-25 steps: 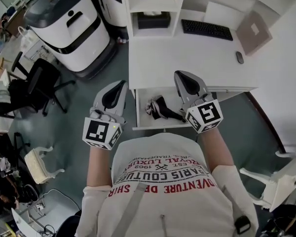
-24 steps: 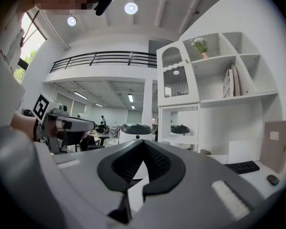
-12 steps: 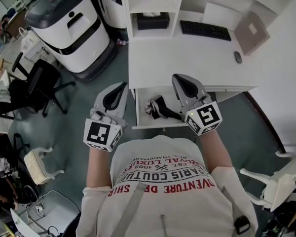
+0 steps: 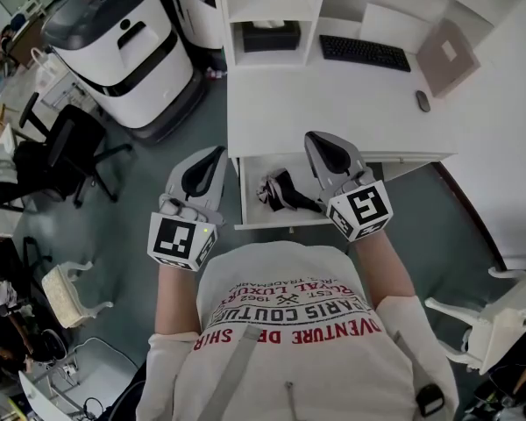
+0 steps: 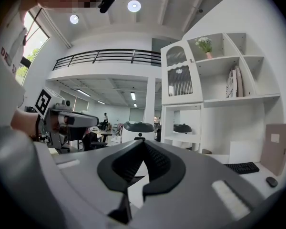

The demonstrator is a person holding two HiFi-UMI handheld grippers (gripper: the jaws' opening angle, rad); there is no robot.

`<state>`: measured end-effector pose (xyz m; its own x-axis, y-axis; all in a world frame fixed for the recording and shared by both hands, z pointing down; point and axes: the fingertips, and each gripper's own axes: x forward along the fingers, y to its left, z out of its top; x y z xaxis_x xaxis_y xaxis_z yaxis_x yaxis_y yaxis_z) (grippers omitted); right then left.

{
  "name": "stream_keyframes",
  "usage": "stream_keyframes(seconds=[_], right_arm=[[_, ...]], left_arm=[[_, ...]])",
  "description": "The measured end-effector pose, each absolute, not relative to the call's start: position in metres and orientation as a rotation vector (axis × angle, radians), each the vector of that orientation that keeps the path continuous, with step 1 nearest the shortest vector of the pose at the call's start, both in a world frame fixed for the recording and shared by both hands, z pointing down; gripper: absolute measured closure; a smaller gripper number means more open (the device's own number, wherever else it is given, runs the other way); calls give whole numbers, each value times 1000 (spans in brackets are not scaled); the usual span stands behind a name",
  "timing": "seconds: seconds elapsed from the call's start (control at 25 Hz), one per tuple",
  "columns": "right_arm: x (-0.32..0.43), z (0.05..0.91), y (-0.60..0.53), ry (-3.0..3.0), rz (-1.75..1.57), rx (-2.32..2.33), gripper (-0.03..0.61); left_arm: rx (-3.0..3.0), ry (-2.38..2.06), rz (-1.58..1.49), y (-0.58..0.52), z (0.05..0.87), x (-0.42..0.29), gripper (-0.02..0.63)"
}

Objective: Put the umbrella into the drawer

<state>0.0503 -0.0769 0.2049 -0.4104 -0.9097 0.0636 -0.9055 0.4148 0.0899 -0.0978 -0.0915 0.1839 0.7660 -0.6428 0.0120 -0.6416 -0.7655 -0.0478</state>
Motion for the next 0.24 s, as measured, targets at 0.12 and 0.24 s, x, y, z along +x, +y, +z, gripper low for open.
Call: stream_keyframes(seconds=[0.12,0.24], right_arm=[[52,203,-81,-2558,-47,1659,578],[54,204,-84,-2556,-20,1677,578]], left_arm=[[-2900,1074,-45,-96,180,-101,607],[-2898,1080,-35,-99,177,-103,607]])
